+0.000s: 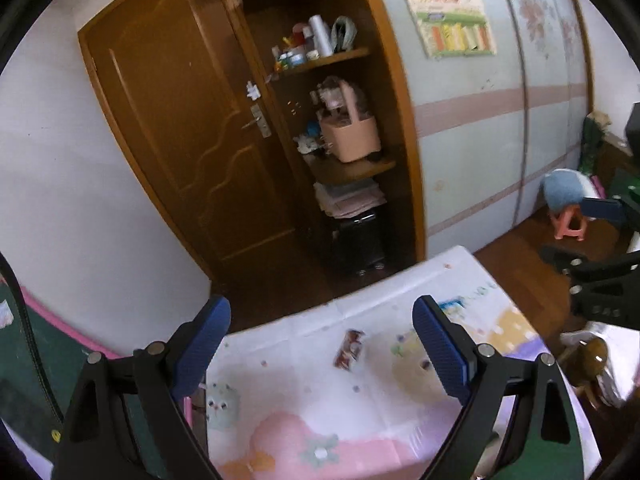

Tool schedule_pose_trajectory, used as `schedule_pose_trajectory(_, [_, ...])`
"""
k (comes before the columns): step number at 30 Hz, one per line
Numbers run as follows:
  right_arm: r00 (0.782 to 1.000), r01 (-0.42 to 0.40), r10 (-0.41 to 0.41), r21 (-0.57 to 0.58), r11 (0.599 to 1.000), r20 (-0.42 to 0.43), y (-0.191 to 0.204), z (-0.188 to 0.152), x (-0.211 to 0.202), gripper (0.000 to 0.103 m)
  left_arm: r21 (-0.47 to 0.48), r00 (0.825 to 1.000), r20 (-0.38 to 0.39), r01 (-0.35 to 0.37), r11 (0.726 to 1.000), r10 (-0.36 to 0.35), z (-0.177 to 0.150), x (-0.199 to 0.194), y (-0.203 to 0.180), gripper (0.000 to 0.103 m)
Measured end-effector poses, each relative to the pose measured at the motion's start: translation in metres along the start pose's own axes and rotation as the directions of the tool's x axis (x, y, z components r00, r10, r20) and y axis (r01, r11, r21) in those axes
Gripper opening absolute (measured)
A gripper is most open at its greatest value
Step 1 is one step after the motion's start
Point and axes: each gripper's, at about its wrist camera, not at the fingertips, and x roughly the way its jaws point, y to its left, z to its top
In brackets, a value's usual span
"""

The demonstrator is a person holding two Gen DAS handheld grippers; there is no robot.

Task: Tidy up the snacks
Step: 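Move both tools back over the last snacks on the table, then grasp a brown chocolate bar with the left tool while the right tool grasps a blue wrapper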

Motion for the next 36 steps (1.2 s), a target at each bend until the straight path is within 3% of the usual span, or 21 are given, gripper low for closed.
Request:
schedule_pose_trajectory(3, [0.996,-0.065,0.067,0.042,0.997,-0.053,-0.007,0.012,0.041,0.077,0.043,0.996,-0.092,-0.016,0.999,0.02,0.012,0.066,-0.008,0.092])
schedule_pose_trajectory(5, [0.992,-0.069,0.075,0.061,0.996,-0.099,-0.006,0.012,0.075,0.077,0.043,0.983,-0.182,0.006,0.999,0.002,0.006,0.113,-0.013,0.092])
schedule_pose_trajectory(8, [0.976,-0.099,0.116,0.101,0.99,-0.186,0.001,0.001,0.129,0.077,0.079,0.964,-0.263,-0.015,0.997,0.035,-0.012,0.174,-0.022,0.092])
schedule_pose_trajectory(11, [0.95,-0.118,0.155,0.147,0.982,-0.27,0.012,-0.018,0.175,0.077,0.087,0.938,-0.345,-0.008,0.996,0.037,-0.046,0.231,-0.031,0.086])
schedule_pose_trajectory(13, [0.933,-0.126,0.174,0.168,0.978,-0.315,0.02,-0.029,0.2,0.077,0.054,0.907,-0.421,0.009,0.998,0.015,-0.069,0.27,-0.035,0.081])
schedule_pose_trajectory(15, [0.916,-0.127,0.19,0.195,0.973,-0.353,0.026,-0.041,0.222,0.077,0.026,0.887,-0.462,0.013,1.0,0.0,-0.085,0.294,-0.038,0.081])
schedule_pose_trajectory(21, [0.888,-0.129,0.235,0.276,0.952,-0.394,0.032,-0.053,0.262,0.077,-0.065,0.85,-0.523,0.035,0.997,-0.064,-0.112,0.33,-0.038,0.081])
schedule_pose_trajectory(25, [0.888,-0.117,0.22,0.265,0.957,-0.403,0.039,-0.052,0.276,0.077,-0.092,0.85,-0.52,0.048,0.995,-0.089,-0.116,0.342,-0.042,0.081])
schedule_pose_trajectory(33, [0.868,-0.069,0.182,0.251,0.965,-0.462,0.051,-0.063,0.3,0.076,-0.158,0.841,-0.522,0.066,0.985,-0.14,-0.12,0.345,-0.035,0.081])
schedule_pose_trajectory(36, [0.865,-0.056,0.161,0.226,0.973,-0.476,0.056,-0.066,0.301,0.067,-0.203,0.833,-0.513,0.116,0.972,-0.206,-0.121,0.343,-0.032,0.065])
